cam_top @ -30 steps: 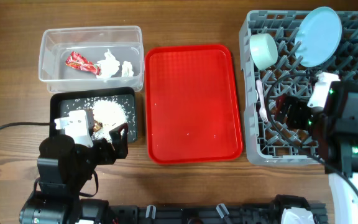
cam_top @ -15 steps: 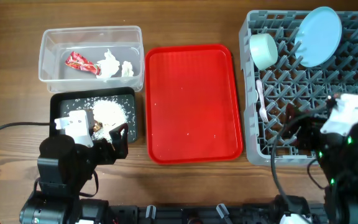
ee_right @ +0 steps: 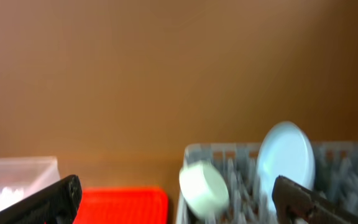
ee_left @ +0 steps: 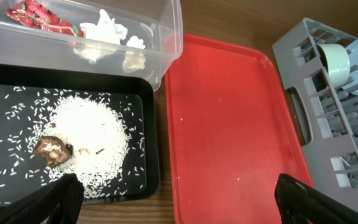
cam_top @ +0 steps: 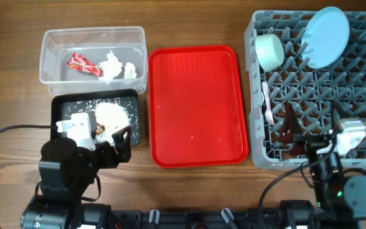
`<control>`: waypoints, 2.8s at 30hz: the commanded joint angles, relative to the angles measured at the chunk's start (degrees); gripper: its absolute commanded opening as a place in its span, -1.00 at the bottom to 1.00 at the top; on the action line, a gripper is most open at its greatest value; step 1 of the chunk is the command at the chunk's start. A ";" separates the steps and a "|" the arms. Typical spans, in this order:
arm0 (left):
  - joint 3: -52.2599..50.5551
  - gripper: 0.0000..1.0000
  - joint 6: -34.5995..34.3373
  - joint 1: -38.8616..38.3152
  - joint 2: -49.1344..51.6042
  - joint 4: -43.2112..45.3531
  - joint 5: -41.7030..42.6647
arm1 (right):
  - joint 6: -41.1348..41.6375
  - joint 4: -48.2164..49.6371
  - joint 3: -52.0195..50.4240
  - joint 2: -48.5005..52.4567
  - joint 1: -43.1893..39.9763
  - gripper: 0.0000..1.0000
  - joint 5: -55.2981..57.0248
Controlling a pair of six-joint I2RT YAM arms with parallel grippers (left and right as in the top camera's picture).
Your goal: Sort waste into correct bins and load items into the dishwasher rack
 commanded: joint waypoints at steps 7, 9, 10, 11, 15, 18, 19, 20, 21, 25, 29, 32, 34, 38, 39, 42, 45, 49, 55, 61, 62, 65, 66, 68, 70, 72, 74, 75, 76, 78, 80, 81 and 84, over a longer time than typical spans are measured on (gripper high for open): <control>-0.22 1.00 1.36 0.20 -0.20 0.15 -0.57 | -0.22 16.24 -18.93 -10.95 0.66 0.99 -0.63; -0.22 1.00 1.36 0.20 -0.20 0.15 -0.57 | -0.24 16.79 -21.53 -12.52 0.63 0.99 -0.61; -0.22 1.00 1.36 0.20 -0.20 0.15 -0.57 | -0.66 17.31 -22.58 -12.44 0.66 0.99 -0.61; -0.22 1.00 1.36 0.20 -0.20 0.15 -0.57 | -0.61 17.22 -23.50 -12.41 0.66 0.99 -0.66; -0.22 1.00 1.36 0.20 -0.20 0.15 -0.57 | -2.38 12.13 -27.26 -12.44 0.66 0.99 -0.48; -0.22 1.00 1.36 0.20 -0.20 0.15 -0.57 | -2.14 9.11 -27.71 -12.46 0.66 1.00 0.46; -0.22 1.00 1.36 0.20 -0.20 0.15 -0.57 | -2.08 9.09 -27.71 -12.44 0.66 0.99 0.37; -0.22 1.00 1.36 0.20 -0.20 0.15 -0.57 | -2.05 9.14 -27.71 -12.44 0.66 0.99 0.39; -0.22 1.00 1.36 0.20 -0.20 0.15 -0.57 | -2.08 9.11 -27.71 -12.44 0.66 1.00 0.39; -0.22 1.00 1.36 0.20 -0.20 0.15 -0.57 | -2.05 9.11 -27.71 -12.33 0.66 0.99 0.39; -0.22 1.00 1.36 0.20 -0.20 0.15 -0.57 | -2.05 9.11 -27.71 -12.33 0.66 0.99 0.39; -0.22 1.00 1.36 0.20 -0.20 0.15 -0.57 | -2.05 9.11 -27.71 -12.33 0.66 1.00 0.37; -0.22 1.00 1.36 0.20 -0.20 0.15 -0.57 | -2.05 9.11 -27.71 -12.33 0.66 0.99 0.39; -0.22 1.00 1.36 0.20 -0.20 0.15 -0.57 | -2.05 9.11 -27.71 -12.33 0.66 0.99 0.39; -0.22 1.00 1.36 0.20 -0.20 0.15 -0.57 | -2.05 9.11 -27.71 -12.33 0.66 0.99 0.39; -0.22 1.00 1.36 0.20 -0.20 0.15 -0.57 | -2.08 9.11 -27.71 -12.33 0.66 0.99 0.39; -0.22 1.00 1.36 0.20 -0.20 0.15 -0.57 | -2.05 9.11 -27.71 -12.33 0.66 1.00 0.39; -0.22 1.00 1.36 0.20 -0.20 0.15 -0.57 | -2.05 9.11 -27.71 -12.33 0.66 0.99 0.39; -2.23 1.00 1.33 1.68 -3.30 -0.31 -1.60 | -2.08 9.11 -27.71 -12.33 0.66 1.00 0.39; -14.82 1.00 1.14 4.55 -12.50 10.01 -1.33 | -2.08 9.11 -27.71 -12.33 0.66 0.99 0.37; -18.27 1.00 1.14 4.79 -14.80 13.38 -1.20 | -2.05 9.11 -27.71 -12.33 0.66 0.99 0.39; -25.20 1.00 1.16 4.87 -19.78 21.31 -1.22 | -2.08 9.11 -27.71 -12.33 0.66 1.00 0.39; -27.98 1.00 1.16 4.87 -21.86 24.83 -1.29 | -2.08 9.11 -27.71 -12.33 0.66 1.00 0.39; -32.04 1.00 1.16 4.90 -24.87 30.03 -1.49 | -2.05 9.11 -27.71 -12.33 0.66 1.00 0.39; -35.26 1.00 1.14 4.87 -27.34 34.67 -2.34 | -2.08 9.11 -27.71 -12.33 0.66 1.00 0.39; -37.57 1.00 1.14 4.87 -29.05 38.14 -3.32 | -2.05 9.11 -27.71 -12.33 0.66 0.99 0.39; -39.50 1.00 1.16 4.87 -30.18 41.44 -4.57 | -2.05 9.11 -27.71 -12.33 0.66 0.99 0.39; -40.35 1.00 1.16 4.87 -30.16 43.50 -5.46 | -2.05 9.11 -27.71 -12.33 0.66 1.00 0.39; -41.00 1.00 1.18 4.87 -30.16 44.70 -6.01 | -2.08 9.11 -27.71 -12.33 0.66 1.00 0.39; -42.01 1.00 1.16 4.87 -30.16 45.20 -6.38 | -2.08 9.11 -27.71 -12.33 0.66 0.99 0.39; -42.62 1.00 2.36 4.83 -30.16 44.06 -6.64 | -2.08 9.11 -27.71 -12.33 0.66 0.99 0.39; -42.62 1.00 3.13 4.81 -30.16 44.06 -6.64 | -2.08 9.11 -27.71 -12.33 0.66 1.00 0.39; -42.62 1.00 2.82 4.83 -30.16 44.17 -6.60 | -2.05 9.11 -27.71 -12.33 0.66 1.00 0.39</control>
